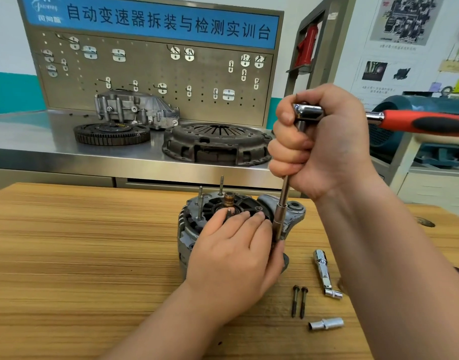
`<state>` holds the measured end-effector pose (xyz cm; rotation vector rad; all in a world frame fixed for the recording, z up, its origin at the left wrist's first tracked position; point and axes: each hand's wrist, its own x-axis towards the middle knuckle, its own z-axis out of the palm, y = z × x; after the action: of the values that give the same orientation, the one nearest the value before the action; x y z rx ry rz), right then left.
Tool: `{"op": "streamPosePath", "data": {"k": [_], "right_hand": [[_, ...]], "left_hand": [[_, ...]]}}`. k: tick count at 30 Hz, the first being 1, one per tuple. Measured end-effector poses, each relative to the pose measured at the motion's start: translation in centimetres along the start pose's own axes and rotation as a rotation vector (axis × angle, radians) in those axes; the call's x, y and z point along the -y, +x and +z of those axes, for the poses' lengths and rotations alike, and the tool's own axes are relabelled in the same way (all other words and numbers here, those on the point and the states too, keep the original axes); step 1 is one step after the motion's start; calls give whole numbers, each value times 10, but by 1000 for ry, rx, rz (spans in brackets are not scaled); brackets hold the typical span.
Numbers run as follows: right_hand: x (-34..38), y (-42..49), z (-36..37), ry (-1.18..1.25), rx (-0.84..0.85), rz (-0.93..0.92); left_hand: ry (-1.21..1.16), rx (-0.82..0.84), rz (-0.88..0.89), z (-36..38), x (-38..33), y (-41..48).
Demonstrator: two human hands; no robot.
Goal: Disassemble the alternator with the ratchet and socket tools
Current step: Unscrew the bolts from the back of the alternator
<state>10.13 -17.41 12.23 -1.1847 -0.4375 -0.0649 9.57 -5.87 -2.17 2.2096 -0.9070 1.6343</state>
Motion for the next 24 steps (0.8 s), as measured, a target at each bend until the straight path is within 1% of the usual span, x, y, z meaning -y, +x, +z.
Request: {"op": "streamPosePath", "data": {"k": [9, 11, 14, 16, 19, 21, 24], "right_hand": [[3, 3, -6, 6, 63, 45], [4, 3, -5, 37, 105, 85], [0, 4, -1, 115, 154, 119], [-3, 6, 5, 118, 212, 137], [-4, 8, 13, 83, 316, 168], [-4, 8, 14, 74, 353, 173], [-5, 5, 13, 118, 381, 163]], "left_hand": [[15, 37, -27, 0, -2, 1], [-24, 22, -32, -2, 3, 0], [-151, -48, -37, -7, 16, -5], [-207, -68, -37, -9, 22, -7], [-240, -26, -55, -12, 23, -7], [-268, 28, -89, -15, 21, -6], [-341, 158, -206, -25, 16, 1]]}}
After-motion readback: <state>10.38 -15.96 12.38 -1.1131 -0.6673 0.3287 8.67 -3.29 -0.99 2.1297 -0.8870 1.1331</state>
